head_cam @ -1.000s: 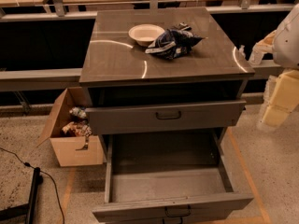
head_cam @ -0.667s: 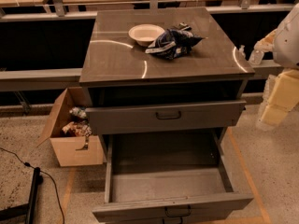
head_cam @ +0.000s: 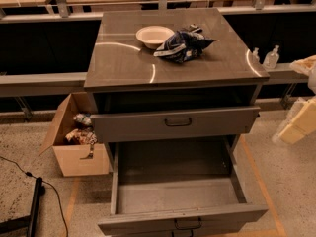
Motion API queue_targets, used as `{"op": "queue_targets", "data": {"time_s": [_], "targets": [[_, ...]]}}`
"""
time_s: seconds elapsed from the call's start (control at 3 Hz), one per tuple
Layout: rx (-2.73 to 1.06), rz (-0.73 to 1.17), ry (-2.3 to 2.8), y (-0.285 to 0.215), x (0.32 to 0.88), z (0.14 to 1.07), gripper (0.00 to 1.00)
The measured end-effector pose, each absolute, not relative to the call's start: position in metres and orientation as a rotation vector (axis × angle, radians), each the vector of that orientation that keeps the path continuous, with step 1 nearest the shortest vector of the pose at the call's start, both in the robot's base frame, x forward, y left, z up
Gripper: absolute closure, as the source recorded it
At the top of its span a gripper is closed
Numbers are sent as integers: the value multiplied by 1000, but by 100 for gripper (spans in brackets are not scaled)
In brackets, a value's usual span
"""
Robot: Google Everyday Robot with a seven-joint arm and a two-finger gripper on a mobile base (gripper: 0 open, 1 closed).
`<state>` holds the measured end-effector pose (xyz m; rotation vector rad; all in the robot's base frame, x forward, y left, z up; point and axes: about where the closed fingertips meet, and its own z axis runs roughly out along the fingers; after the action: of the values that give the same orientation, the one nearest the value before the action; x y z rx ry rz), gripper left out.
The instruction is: Place blue chip bag into middle drawer
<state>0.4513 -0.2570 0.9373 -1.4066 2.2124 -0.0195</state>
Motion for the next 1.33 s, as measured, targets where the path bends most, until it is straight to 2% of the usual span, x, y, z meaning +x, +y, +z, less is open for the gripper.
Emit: {"op": "queue_targets", "data": {"time_s": [0.33, 0.67, 1.33], "targets": [[-1289, 32, 2015, -262, 488, 943, 0], [-1136, -56, 1844, -267, 547, 972, 0], [-1084, -123, 1807, -271, 556, 987, 0]]}}
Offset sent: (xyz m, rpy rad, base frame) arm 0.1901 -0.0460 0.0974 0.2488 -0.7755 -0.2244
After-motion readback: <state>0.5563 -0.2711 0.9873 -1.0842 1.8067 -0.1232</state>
